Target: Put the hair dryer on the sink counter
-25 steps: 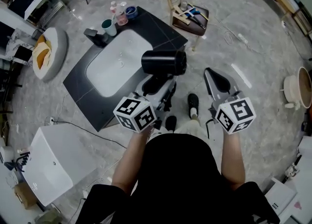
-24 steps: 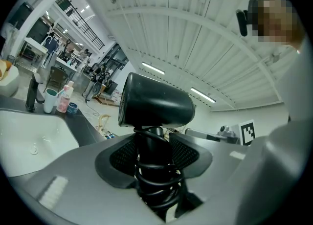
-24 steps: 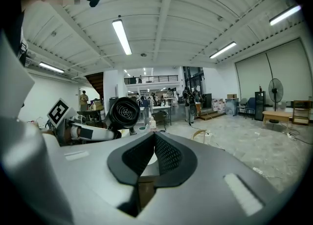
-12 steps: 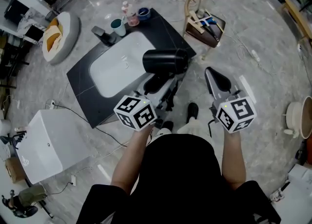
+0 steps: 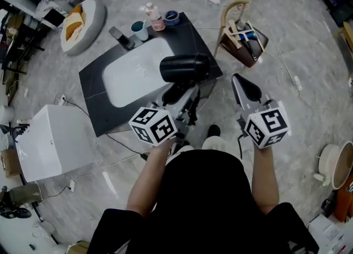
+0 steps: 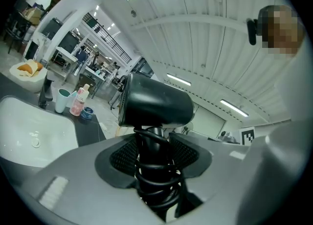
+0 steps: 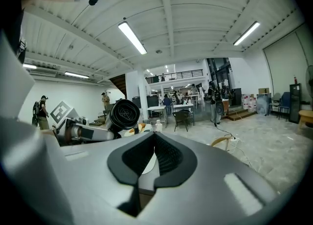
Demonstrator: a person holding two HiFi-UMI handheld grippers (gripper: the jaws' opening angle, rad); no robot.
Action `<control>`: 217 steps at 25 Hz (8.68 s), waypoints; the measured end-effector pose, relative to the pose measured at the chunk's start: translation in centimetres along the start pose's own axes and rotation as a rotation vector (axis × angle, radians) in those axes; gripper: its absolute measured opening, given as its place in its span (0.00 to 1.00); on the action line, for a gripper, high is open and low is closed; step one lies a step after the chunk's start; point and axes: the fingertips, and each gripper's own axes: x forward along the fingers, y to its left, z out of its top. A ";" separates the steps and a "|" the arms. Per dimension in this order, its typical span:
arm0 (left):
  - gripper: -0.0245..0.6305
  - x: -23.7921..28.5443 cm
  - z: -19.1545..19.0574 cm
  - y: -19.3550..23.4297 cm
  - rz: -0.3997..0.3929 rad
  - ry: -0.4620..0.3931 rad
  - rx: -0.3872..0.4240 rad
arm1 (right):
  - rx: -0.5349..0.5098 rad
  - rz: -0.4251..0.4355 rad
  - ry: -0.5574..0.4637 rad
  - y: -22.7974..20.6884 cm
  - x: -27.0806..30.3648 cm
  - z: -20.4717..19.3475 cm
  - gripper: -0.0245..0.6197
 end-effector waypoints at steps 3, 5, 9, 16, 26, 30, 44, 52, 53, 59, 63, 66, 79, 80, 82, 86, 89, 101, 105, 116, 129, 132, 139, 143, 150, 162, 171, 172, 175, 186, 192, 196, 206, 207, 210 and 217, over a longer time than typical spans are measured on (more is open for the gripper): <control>0.33 1.1 -0.1 0.1 0.047 -0.024 -0.010 | 0.002 0.049 0.008 -1.2 0.7 -0.1 0.05; 0.33 1.7 -0.3 0.3 0.078 -0.039 -0.027 | 0.001 0.083 0.015 -1.9 1.1 -0.3 0.05; 0.33 2.5 -0.7 0.6 0.141 -0.069 -0.056 | -0.011 0.142 0.013 -3.3 1.6 -0.3 0.05; 0.33 3.4 -1.7 1.6 0.215 -0.095 -0.091 | -0.007 0.181 0.031 -5.7 2.0 -1.5 0.05; 0.33 5.1 -2.6 3.2 0.246 -0.073 -0.131 | -0.001 0.213 0.073 -6.0 3.2 -2.7 0.05; 0.33 6.0 -2.5 4.2 0.246 -0.059 -0.150 | -0.009 0.214 0.101 -6.1 4.1 -2.5 0.05; 0.33 11.5 -2.9 10.8 0.290 0.032 -0.235 | 0.002 0.202 0.156 -7.6 9.7 -2.4 0.05; 0.33 14.6 -2.6 15.0 0.315 0.081 -0.256 | -0.012 0.191 0.188 -8.6 13.6 -2.1 0.05; 0.33 15.0 -2.7 15.5 0.317 0.088 -0.257 | -0.014 0.190 0.192 -8.6 14.1 -2.1 0.05; 0.33 16.8 -2.8 18.6 0.318 0.117 -0.273 | 0.006 0.185 0.210 -8.8 17.1 -2.4 0.05; 0.33 17.7 -2.9 20.5 0.321 0.132 -0.284 | 0.021 0.178 0.221 -8.9 18.8 -2.7 0.05; 0.33 18.0 -3.1 21.8 0.337 0.153 -0.289 | 0.025 0.170 0.234 -9.0 19.7 -2.9 0.05; 0.33 19.6 -4.3 26.2 0.397 0.203 -0.336 | 0.037 0.166 0.259 -8.9 22.9 -3.3 0.05; 0.33 19.7 -4.4 26.5 0.401 0.208 -0.337 | 0.037 0.166 0.261 -8.9 23.1 -3.4 0.05; 0.33 20.1 -4.7 26.9 0.404 0.216 -0.339 | 0.041 0.163 0.271 -9.1 23.2 -3.6 0.05; 0.33 21.0 -5.4 28.0 0.411 0.236 -0.343 | 0.050 0.146 0.285 -9.9 23.4 -4.3 0.05; 0.33 21.4 -6.0 28.5 0.422 0.252 -0.352 | 0.059 0.136 0.298 -10.5 23.3 -4.8 0.05; 0.33 22.7 -8.6 29.6 0.464 0.342 -0.348 | 0.072 0.123 0.329 -11.4 23.0 -6.2 0.05; 0.33 22.8 -9.1 30.0 0.477 0.352 -0.352 | 0.070 0.128 0.334 -11.2 23.0 -6.5 0.05; 0.34 23.1 -10.5 30.5 0.508 0.394 -0.354 | 0.068 0.125 0.353 -11.0 22.8 -7.4 0.05; 0.34 23.0 -11.5 31.1 0.556 0.419 -0.376 | 0.084 0.108 0.365 -11.2 22.5 -7.8 0.05; 0.34 23.1 -11.5 31.1 0.559 0.420 -0.378 | 0.092 0.099 0.370 -11.6 22.4 -8.1 0.05; 0.33 23.0 -11.4 31.0 0.557 0.400 -0.399 | 0.094 0.107 0.369 -11.2 22.5 -8.1 0.05; 0.33 23.0 -11.3 31.0 0.552 0.396 -0.403 | 0.091 0.111 0.369 -10.9 22.5 -8.1 0.05; 0.33 22.9 -11.2 30.8 0.535 0.398 -0.393 | 0.091 0.109 0.367 -10.5 22.4 -8.2 0.05; 0.39 22.0 -11.2 30.3 0.516 0.400 -0.394 | 0.101 0.112 0.350 -9.9 21.6 -8.3 0.05; 0.41 20.2 -11.2 29.1 0.546 0.361 -0.386 | 0.098 0.120 0.318 -9.7 19.6 -7.9 0.05; 0.41 19.9 -11.1 29.0 0.552 0.350 -0.386 | 0.097 0.122 0.315 -9.7 19.2 -7.9 0.05; 0.41 19.0 -11.0 28.5 0.564 0.334 -0.381 | 0.091 0.130 0.313 -9.4 18.1 -7.9 0.05; 0.41 15.3 -12.1 24.1 0.563 0.295 -0.361 | 0.065 0.166 0.288 -7.5 13.6 -7.8 0.05; 0.38 12.5 -12.8 20.5 0.551 0.268 -0.346 | 0.053 0.197 0.266 -5.9 10.6 -7.9 0.05; 0.36 10.4 -13.3 17.9 0.557 0.249 -0.319 | 0.048 0.208 0.248 -5.3 8.4 -8.0 0.05; 0.23 6.4 -13.8 10.9 0.565 0.187 -0.213 | 0.012 0.234 0.164 -4.4 3.3 -6.7 0.05; 0.22 6.0 -13.7 10.1 0.563 0.178 -0.201 | 0.008 0.236 0.157 -4.3 2.8 -6.6 0.05; 0.18 5.0 -13.0 8.1 0.558 0.153 -0.158 | -0.005 0.243 0.133 -4.1 1.6 -5.9 0.05; 0.07 2.6 -9.9 4.0 0.550 0.067 -0.060 | -0.032 0.285 0.092 -2.9 -0.2 -4.3 0.05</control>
